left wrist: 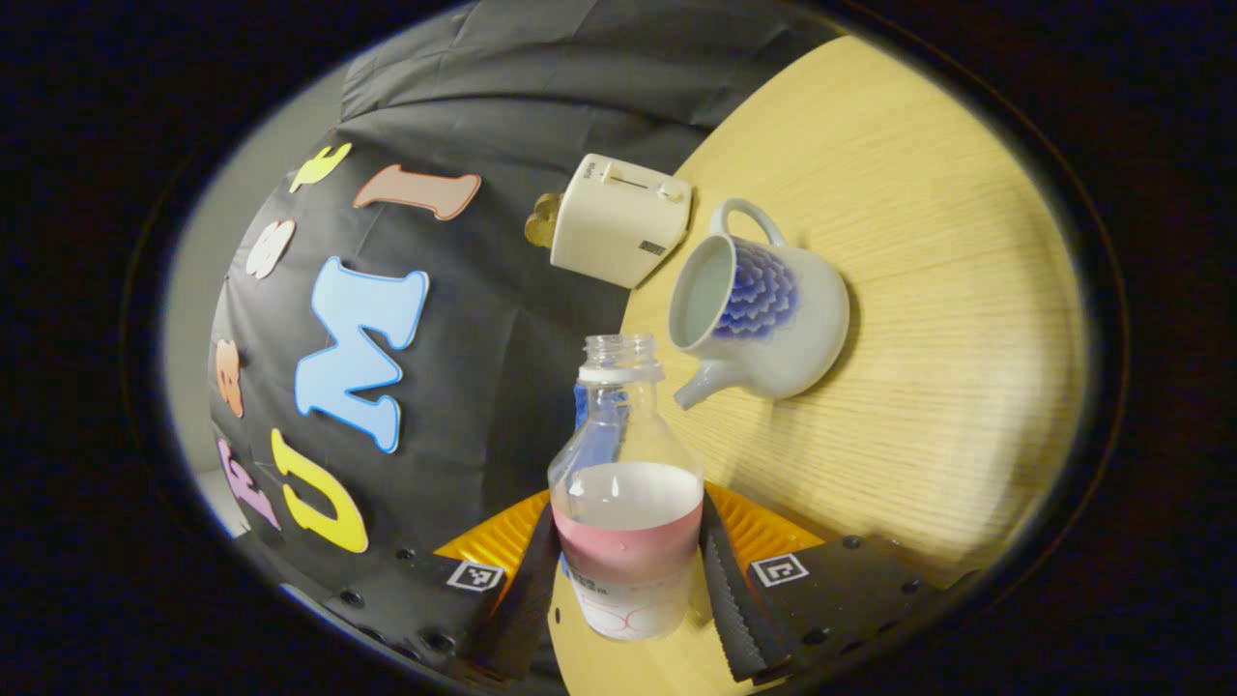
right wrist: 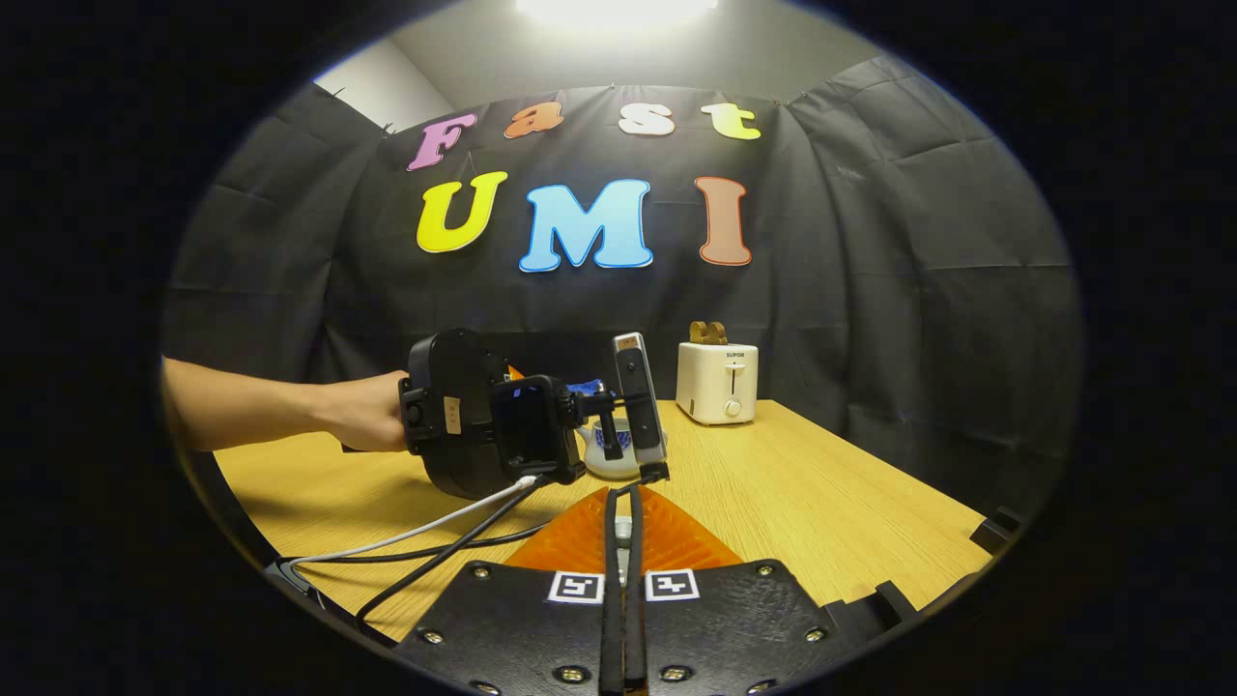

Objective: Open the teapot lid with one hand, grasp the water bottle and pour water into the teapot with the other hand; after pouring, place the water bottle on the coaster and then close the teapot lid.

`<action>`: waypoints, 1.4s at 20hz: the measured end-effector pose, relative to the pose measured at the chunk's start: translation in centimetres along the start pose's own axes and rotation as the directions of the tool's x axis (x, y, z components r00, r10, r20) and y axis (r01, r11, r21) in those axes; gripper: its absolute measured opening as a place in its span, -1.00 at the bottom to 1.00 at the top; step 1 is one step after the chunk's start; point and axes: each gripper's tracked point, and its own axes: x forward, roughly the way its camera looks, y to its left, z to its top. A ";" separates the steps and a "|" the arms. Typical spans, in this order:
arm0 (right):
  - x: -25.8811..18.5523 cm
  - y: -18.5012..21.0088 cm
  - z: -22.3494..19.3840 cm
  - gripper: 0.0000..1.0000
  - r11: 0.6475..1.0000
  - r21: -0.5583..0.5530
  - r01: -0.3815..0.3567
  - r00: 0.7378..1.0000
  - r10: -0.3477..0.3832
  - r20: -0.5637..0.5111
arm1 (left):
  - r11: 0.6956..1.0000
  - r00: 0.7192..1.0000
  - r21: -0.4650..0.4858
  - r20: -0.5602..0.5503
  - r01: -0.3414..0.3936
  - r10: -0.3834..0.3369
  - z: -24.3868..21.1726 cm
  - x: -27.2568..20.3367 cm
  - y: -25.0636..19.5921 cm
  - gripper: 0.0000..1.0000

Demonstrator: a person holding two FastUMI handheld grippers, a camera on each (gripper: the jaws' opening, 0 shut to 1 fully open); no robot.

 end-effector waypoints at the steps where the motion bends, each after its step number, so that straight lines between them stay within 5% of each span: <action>1: 0.0 0.0 0.0 -0.97 1.000 0.001 -0.001 1.000 0.001 -0.001 | 1.000 1.000 0.025 -0.003 0.004 -0.004 0.1 -0.1 -0.1 0.69; 10: -0.2 -0.5 0.2 -0.97 1.000 0.008 0.005 1.000 -0.005 0.002 | 0.976 0.999 0.217 -0.048 -0.007 0.018 0.4 -0.3 -0.3 0.69; 26: -0.2 -0.6 -0.3 -0.97 1.000 0.008 -0.002 1.000 0.002 -0.017 | 0.878 0.995 0.478 -0.093 0.020 0.028 1.4 -0.8 1.2 0.70; 28: -0.1 -0.7 -0.2 -0.97 1.000 0.008 0.001 1.000 -0.001 -0.017 | 0.871 0.996 0.491 -0.085 0.021 0.024 1.8 -0.8 1.6 0.43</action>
